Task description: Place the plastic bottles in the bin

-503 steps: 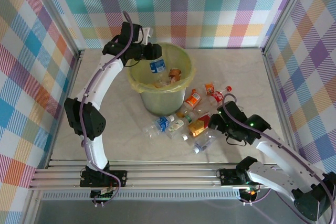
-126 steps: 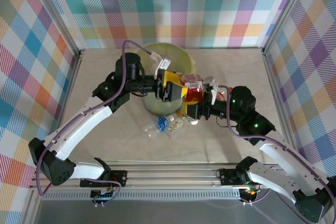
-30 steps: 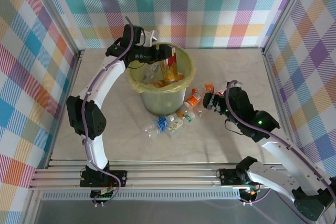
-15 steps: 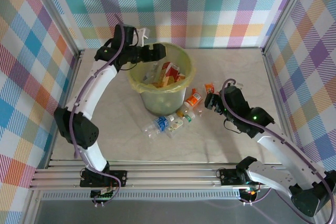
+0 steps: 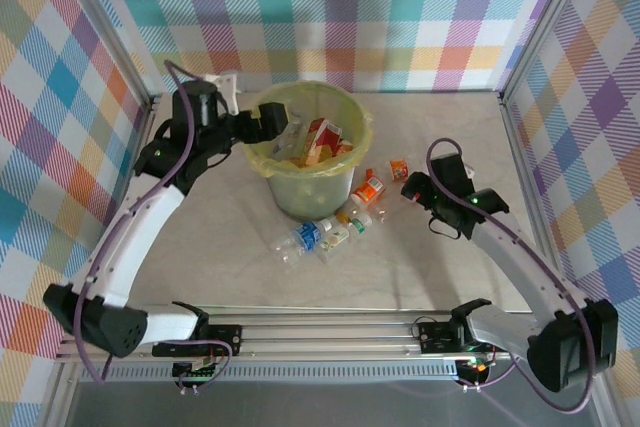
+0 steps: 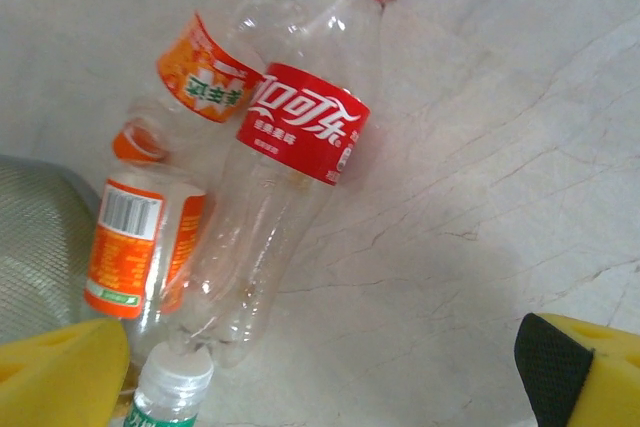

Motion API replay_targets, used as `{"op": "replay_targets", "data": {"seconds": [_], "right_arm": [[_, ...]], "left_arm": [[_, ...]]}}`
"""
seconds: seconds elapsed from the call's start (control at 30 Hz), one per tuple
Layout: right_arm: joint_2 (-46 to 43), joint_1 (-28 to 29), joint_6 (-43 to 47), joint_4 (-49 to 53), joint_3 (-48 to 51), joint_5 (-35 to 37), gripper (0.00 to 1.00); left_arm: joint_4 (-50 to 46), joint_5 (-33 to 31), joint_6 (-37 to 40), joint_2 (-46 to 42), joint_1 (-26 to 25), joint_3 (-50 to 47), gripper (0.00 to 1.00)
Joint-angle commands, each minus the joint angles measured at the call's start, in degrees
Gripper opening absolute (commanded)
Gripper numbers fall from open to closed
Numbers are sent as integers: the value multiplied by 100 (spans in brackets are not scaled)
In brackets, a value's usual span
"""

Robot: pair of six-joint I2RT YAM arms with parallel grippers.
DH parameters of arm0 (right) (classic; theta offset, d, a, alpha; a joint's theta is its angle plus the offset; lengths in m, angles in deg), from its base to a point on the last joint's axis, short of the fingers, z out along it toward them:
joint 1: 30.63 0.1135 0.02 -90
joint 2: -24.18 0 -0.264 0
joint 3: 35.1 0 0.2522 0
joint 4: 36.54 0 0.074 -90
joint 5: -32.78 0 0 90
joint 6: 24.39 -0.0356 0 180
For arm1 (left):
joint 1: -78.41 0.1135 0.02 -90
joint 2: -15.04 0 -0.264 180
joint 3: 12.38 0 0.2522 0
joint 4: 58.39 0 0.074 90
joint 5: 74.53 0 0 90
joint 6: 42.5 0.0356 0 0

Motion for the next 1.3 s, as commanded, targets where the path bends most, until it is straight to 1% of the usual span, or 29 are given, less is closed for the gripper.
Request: {"op": "replay_targets", "data": {"seconds": [0.0,0.13,0.23,0.37,0.57,0.77,1.07,1.27], "right_arm": [[354,-95,-89,-602,47,-540,100],[912,-203,-115,-912,-39,-671,99],[1279,-273,-149,-1119,-118,-750,100],[1786,-340,-184,-1266,-244,-832,100],[2281,-407,-238,-1523,-280,-895,100],[2556,-482,-221,-1601,-255,-922,100],[2720,-607,-177,-1629,-123,-899,100],[2726,-671,-142,-1611,34,-909,96]], "left_arm": [[463,-635,-140,-486,-35,-388,100],[551,-917,-142,-888,-35,-744,100],[565,-984,-144,-1065,-35,-880,100],[550,-1004,-115,-1140,-30,-936,100],[543,-964,-104,-1124,-35,-943,100],[546,-909,-102,-1083,-34,-958,100],[540,-885,-105,-1051,-34,-959,100],[541,-829,-115,-1018,-35,-959,100]]}}
